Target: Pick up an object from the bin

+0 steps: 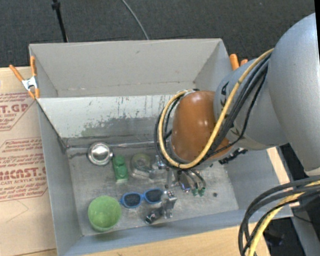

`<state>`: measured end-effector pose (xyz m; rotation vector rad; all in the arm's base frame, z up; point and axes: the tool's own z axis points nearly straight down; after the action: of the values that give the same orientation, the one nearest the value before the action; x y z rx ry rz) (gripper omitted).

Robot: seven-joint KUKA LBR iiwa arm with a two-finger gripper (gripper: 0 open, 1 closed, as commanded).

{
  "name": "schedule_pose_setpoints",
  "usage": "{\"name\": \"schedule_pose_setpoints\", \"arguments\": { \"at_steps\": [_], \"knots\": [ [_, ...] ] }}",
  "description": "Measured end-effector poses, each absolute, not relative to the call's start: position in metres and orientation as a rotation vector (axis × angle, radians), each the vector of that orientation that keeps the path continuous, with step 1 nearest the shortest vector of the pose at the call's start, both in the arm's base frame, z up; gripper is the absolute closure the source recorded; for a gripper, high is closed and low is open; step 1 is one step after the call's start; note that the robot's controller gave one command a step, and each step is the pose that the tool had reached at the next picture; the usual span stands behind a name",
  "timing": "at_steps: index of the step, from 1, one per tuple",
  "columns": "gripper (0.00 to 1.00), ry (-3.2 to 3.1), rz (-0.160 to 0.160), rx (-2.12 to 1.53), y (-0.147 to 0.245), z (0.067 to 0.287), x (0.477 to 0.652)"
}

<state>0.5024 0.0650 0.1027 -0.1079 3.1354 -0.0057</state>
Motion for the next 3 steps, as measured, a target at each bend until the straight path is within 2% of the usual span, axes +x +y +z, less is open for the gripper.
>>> {"name": "schedule_pose_setpoints", "arguments": {
  "at_steps": [1, 2, 3],
  "knots": [
    [0.0, 3.142, -0.009, -0.03, 0.07, 0.099, 0.503],
    [1.0, 3.141, 0.001, -0.032, 0.075, 0.09, 0.499],
    [1.0, 3.085, 0.0, -0.529, 0.081, 0.358, 0.526]
  ]
}}
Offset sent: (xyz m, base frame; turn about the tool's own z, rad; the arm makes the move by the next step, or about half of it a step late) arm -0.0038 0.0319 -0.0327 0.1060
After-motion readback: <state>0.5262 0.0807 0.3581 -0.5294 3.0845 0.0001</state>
